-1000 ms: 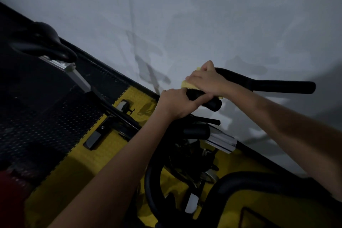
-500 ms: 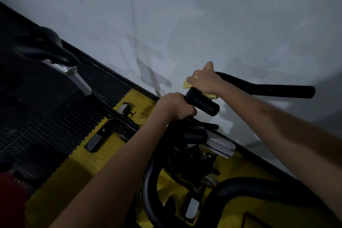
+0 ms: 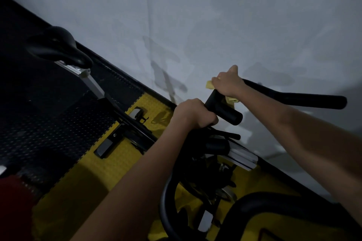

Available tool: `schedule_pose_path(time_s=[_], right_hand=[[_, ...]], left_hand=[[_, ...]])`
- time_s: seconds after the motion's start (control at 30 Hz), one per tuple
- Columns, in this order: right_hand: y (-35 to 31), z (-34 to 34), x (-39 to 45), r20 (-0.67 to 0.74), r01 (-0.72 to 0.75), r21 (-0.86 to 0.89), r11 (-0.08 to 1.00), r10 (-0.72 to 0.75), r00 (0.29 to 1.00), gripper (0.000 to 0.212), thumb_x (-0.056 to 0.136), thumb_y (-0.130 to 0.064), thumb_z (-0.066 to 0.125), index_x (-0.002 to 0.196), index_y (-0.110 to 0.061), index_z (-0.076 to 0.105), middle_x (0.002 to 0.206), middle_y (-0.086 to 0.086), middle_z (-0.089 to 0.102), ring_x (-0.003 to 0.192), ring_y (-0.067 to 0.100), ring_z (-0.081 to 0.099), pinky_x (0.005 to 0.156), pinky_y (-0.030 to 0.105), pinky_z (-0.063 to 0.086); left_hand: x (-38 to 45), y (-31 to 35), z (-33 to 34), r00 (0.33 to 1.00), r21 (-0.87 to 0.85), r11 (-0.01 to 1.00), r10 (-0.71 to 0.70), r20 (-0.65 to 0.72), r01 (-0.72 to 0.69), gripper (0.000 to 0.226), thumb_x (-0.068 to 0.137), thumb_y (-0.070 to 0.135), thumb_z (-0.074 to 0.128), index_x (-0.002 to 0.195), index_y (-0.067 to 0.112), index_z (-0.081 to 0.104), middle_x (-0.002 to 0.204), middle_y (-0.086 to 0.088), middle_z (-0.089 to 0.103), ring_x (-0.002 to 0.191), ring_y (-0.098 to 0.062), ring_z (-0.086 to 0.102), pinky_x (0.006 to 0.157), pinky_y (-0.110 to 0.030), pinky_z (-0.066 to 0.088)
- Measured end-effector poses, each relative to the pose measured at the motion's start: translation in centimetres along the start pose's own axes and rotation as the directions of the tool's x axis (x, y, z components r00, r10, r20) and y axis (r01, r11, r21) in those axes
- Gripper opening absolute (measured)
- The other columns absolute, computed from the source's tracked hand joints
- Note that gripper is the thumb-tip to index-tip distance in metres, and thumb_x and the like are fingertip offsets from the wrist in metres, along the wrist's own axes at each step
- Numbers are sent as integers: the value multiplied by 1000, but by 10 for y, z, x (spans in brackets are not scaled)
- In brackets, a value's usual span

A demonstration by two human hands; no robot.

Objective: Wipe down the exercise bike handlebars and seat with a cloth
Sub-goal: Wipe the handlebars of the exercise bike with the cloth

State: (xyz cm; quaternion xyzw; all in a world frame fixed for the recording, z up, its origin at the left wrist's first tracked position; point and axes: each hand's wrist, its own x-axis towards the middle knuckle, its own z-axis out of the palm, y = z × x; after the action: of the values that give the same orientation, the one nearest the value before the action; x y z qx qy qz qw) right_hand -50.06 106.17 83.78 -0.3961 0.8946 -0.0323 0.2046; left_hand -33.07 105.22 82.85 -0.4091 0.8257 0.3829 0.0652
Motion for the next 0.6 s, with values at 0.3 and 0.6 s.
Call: schedule_pose_path(time_s=[0.3,0.6], right_hand=[[-2,9,-54,163,184,216,959,-221,961,34,101,-41,51,116,-15,67,122,3,28,112,17,45,100,32,38],[6,4,0,10,56,50,997,-57,998,42,102,-45,30,115,-14,55,122,10,30,103,30,49,95,39,44]], left_hand=[[-1,1,1,996,57,994,92,5,-92,26,71,45,65,84,24,61,81,2,61,72,-19,55,56,-29,38],[-5,-2,7,996,4,1000,-18,-88,19,30,66,43,67,74,15,67,67,1,64,63,-19,64,51,-25,42]])
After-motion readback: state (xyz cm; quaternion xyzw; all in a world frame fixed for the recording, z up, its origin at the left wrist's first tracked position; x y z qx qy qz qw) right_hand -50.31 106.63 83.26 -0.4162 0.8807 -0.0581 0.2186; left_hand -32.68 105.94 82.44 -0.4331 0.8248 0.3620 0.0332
